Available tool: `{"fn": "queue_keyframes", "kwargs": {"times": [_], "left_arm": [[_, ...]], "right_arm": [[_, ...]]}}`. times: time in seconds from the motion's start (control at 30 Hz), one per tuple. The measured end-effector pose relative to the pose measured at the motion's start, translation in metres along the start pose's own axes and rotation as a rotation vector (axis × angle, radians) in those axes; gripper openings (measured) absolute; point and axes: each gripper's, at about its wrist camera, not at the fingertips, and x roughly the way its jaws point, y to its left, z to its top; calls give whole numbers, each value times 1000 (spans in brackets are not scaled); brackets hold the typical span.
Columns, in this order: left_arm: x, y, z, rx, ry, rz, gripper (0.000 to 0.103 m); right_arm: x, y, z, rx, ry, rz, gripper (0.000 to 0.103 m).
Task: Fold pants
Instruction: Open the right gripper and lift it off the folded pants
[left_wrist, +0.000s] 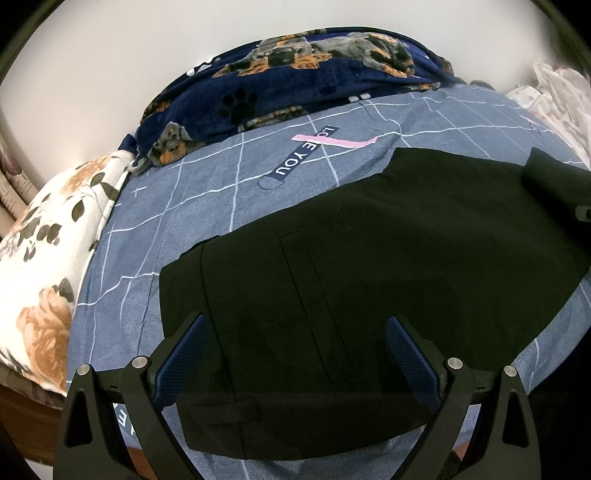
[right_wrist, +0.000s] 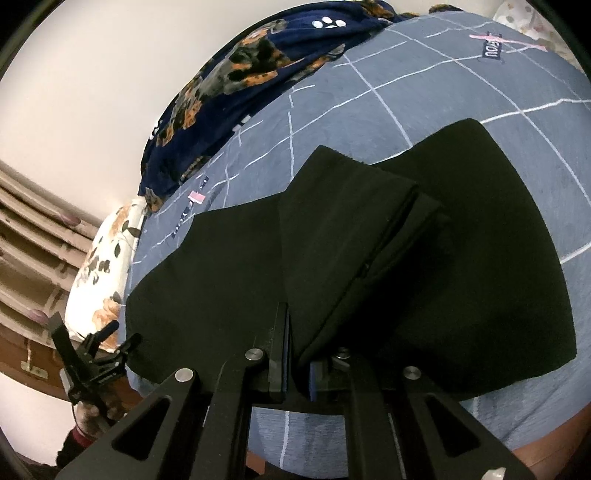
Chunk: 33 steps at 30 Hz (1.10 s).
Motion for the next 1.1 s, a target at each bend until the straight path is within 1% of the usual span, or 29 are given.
{"fn": "queue_keyframes", "kwargs": {"times": [0.9,1.0,1.1], "left_arm": [[4,0,-4,4,10,0,96],[4,0,-4,4,10,-1,96],[4,-1,-5,6,12,1,96]], "right_arm": [[2,20,-2,-124,8,-72,10],[3,25,-3,-147,9,-83,12],[4,29,-4,-172,9,-89,18]]}}
